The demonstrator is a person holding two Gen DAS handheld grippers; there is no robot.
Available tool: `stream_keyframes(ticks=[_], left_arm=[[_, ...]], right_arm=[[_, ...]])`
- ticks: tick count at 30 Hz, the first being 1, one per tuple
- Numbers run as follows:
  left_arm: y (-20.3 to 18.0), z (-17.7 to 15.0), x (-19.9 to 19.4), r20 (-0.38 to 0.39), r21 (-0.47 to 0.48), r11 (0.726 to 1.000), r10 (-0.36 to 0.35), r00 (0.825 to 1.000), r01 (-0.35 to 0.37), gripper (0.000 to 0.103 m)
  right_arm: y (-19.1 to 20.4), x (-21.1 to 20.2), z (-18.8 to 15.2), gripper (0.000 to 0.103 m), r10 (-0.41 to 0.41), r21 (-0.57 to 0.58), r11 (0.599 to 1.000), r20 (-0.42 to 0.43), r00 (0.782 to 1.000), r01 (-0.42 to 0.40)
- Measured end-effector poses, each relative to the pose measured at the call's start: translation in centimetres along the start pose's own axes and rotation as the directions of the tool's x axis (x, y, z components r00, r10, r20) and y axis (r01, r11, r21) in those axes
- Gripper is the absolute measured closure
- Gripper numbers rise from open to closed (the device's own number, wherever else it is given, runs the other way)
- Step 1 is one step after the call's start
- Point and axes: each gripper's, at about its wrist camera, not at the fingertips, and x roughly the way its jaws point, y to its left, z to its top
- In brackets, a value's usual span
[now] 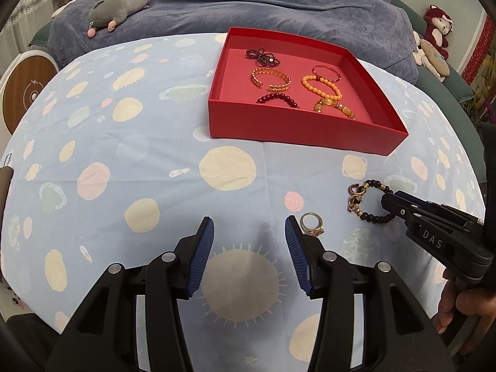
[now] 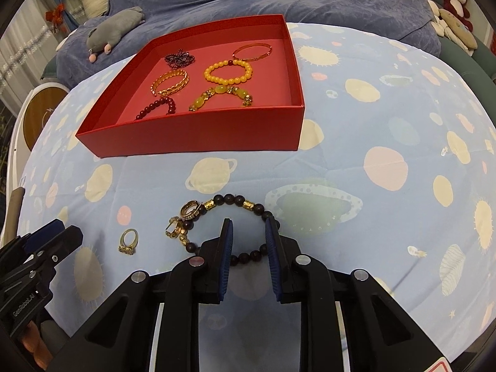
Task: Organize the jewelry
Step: 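Move both tools back toward the remaining jewelry on the sheet, then grasp the black bead bracelet with gold charms with the right tool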
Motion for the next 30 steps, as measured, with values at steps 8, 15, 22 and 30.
stream_keyframes(ticks=[8, 15, 22, 30], left_arm=[[-0.9, -0.7, 0.0, -0.010, 0.016, 1.000, -0.018, 1.000, 0.018, 0.056], [-2.0, -1.1, -0.3, -0.014, 0.035, 0.999, -0.033, 0.999, 0.033, 0.055], [-2.7, -1.4, -0.3, -0.020, 0.054, 0.998, -0.038, 0.999, 0.039, 0.055], [-3.0, -1.4, -0.3, -0.023, 0.058, 0.997, -0.043, 0.999, 0.044, 0.051]], right_arm=[[-0.4, -0.9, -2.2, 0.100, 0.021, 0.014, 1.000, -0.005, 1.000, -0.021], [-1.2, -2.0, -4.1, 0.103, 0.053, 0.043, 0.998, -0.019, 0.998, -0.052], [-2.5, -3.4, -5.2, 0.103, 0.077, 0.075, 0.994, -0.009, 0.997, -0.076], [-2.3, -3.6, -4.5, 0.075, 0.051, 0.067, 0.996, 0.012, 0.999, -0.052]])
